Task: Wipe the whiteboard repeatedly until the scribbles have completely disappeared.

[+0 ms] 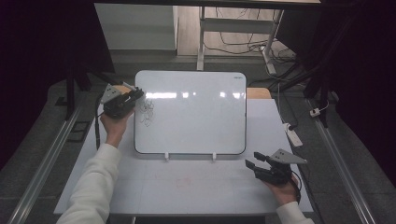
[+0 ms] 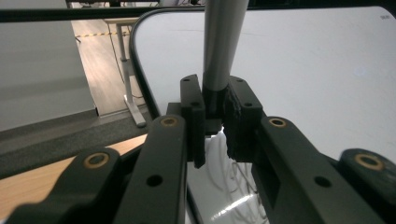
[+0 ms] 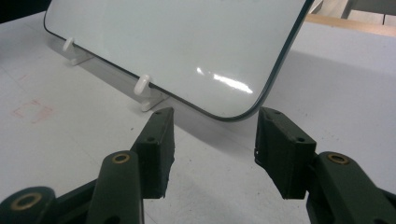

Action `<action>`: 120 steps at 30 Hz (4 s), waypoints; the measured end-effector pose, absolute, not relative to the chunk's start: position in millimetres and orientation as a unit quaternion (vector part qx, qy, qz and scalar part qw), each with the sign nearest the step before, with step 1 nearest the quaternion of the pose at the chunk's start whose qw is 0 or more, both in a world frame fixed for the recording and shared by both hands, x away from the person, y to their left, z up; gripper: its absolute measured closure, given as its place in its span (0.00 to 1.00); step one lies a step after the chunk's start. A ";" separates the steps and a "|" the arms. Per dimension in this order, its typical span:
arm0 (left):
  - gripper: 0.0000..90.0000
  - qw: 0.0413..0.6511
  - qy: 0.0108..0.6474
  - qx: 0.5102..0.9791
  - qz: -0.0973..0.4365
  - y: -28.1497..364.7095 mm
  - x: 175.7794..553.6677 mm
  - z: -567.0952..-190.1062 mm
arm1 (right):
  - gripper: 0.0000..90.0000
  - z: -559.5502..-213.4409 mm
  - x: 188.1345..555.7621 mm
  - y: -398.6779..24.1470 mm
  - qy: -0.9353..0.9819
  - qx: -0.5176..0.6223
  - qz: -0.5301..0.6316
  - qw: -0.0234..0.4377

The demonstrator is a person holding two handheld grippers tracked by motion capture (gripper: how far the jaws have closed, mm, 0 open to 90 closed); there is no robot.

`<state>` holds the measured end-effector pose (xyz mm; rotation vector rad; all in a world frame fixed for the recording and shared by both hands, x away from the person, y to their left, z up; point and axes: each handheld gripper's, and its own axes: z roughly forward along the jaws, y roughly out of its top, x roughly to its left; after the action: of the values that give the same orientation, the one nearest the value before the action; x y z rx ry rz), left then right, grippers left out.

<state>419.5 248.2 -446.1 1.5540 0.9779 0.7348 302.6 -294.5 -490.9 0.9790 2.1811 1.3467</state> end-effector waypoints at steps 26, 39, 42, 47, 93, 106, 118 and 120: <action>0.87 0.544 0.391 0.681 0.296 221.3 417.3 -448.9 | 0.52 -491.2 302.2 -293.3 0.780 0.348 0.482 0.194; 0.87 0.535 0.362 0.706 0.291 210.7 405.1 -458.7 | 0.52 -491.9 303.0 -292.6 0.780 0.348 0.482 0.194; 0.87 0.532 0.354 0.712 0.293 206.5 401.2 -461.2 | 0.52 -494.5 304.2 -292.0 0.783 0.349 0.479 0.190; 0.87 0.542 0.396 0.674 0.308 237.0 414.0 -449.8 | 0.52 -495.3 303.2 -290.7 0.784 0.349 0.476 0.191; 0.87 0.527 0.398 0.678 0.323 254.9 411.2 -449.6 | 0.52 -492.1 301.6 -284.3 0.785 0.339 0.483 0.186; 0.87 0.526 0.369 0.700 0.312 239.0 393.8 -465.1 | 0.52 -492.6 302.2 -284.5 0.785 0.339 0.484 0.185; 0.87 0.527 0.360 0.709 0.302 234.1 386.2 -474.4 | 0.52 -493.8 301.4 -284.5 0.786 0.341 0.482 0.184; 0.87 0.526 0.359 0.709 0.301 233.3 389.5 -470.5 | 0.52 -493.4 301.8 -284.2 0.786 0.340 0.482 0.184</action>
<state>389.5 233.3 -470.5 1.6961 0.8590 0.7191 301.8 -284.2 -493.4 0.9588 2.2165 1.3590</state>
